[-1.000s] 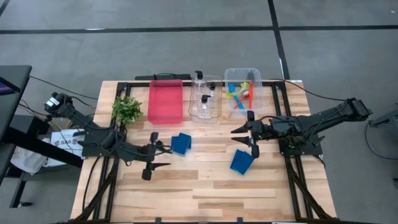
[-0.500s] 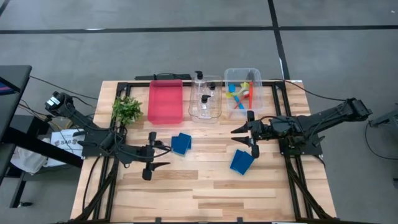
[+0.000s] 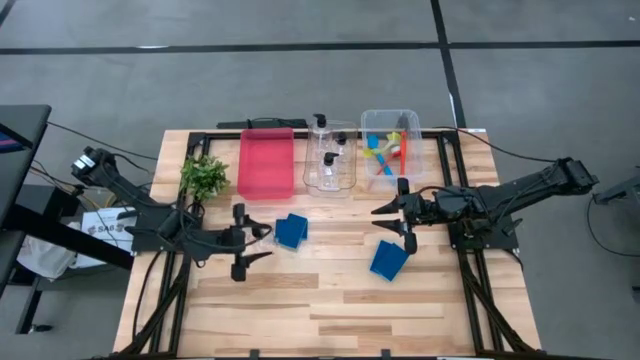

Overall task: Pick & Place Kitchen Sink Supplies
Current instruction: Put the soap dispenser into the transparent bin

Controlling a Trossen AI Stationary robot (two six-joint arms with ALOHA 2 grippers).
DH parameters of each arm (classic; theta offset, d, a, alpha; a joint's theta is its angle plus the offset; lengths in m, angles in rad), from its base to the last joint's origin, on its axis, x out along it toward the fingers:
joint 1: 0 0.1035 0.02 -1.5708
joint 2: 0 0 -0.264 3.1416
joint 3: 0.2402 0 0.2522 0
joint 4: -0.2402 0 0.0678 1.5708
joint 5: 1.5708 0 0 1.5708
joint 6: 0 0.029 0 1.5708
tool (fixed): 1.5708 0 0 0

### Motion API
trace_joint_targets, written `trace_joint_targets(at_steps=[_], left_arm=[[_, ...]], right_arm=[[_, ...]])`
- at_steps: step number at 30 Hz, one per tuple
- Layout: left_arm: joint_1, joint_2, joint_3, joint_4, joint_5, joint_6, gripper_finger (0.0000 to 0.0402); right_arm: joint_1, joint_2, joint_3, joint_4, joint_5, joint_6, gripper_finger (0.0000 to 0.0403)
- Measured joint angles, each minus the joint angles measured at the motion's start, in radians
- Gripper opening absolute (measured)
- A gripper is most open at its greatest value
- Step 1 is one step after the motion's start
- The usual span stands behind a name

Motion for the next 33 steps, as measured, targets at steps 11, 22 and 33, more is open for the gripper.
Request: trace_joint_targets(at_steps=[11, 22, 33], left_arm=[[0.015, -0.082, -0.032, -0.180, -0.011, -0.195, 0.0292], [0.015, -0.085, -0.085, -0.178, -0.010, -0.209, 0.0292], [0.059, -0.085, -0.149, -0.116, -0.010, -0.263, 0.0292]], right_arm=[[0.000, 0.000, 0.000, -0.002, 0.000, 0.000, 0.0117], [0.000, 0.000, 0.000, -0.002, 0.000, 0.000, 0.0117], [0.000, 0.000, 0.000, -0.002, 0.000, 0.000, 0.0117]])
